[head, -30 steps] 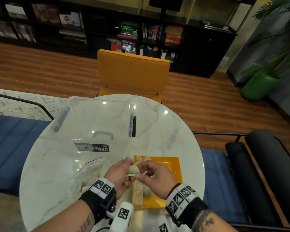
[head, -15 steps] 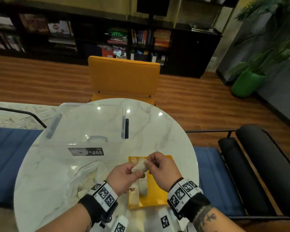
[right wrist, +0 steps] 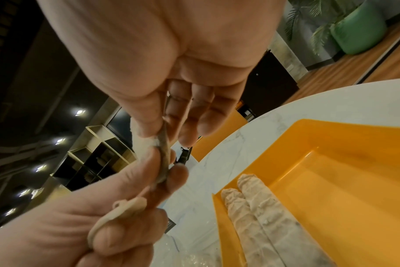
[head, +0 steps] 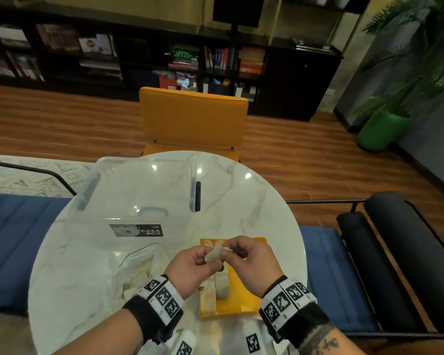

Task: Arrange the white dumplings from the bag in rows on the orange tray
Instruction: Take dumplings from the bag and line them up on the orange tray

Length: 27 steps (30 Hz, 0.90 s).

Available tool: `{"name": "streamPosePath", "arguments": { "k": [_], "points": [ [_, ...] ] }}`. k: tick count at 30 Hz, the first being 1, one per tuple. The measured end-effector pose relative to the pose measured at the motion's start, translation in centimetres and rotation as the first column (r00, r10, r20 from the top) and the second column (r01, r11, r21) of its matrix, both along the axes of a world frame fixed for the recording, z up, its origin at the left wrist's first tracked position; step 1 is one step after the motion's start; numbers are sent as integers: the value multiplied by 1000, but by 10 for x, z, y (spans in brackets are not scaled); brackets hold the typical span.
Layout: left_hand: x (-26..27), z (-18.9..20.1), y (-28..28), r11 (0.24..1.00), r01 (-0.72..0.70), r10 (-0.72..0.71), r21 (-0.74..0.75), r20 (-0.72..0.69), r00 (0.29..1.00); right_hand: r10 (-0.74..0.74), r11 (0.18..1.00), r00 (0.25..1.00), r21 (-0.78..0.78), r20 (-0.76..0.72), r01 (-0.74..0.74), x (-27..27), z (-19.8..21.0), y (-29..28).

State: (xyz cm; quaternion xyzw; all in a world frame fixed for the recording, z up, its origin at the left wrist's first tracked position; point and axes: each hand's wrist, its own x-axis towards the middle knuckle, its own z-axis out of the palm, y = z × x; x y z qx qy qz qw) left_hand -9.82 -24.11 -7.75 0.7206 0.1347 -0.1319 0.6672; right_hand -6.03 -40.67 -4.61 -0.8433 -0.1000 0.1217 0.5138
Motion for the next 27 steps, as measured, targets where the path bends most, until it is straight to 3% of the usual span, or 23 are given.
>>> {"name": "streamPosePath", "arguments": {
  "k": [4,7,12,14,18,27],
  "points": [
    [1,-8,5,986,-41,42,160,-3,999,-25,995,1000,-94,-16,23,5,-7,-8],
    [-1,-27,15,955,-73,85,288,-30,996,27,960,999,-278,-28,-33,11,-17,-18],
    [-10,-54,19,847,59,21,528,-144,989,286,709,925,-594,-252,-381,5,-36,-19],
    [-12,-59,17,821,105,-8,561,-172,985,351,609,883,-641,-310,-467,2,-43,-14],
    [-15,-66,16,803,153,-38,577,-205,978,361,500,845,-683,-394,-532,7,-59,1],
    [-14,-66,18,793,155,-40,589,-204,978,288,465,886,-757,-362,-460,27,-84,20]
  ]
}}
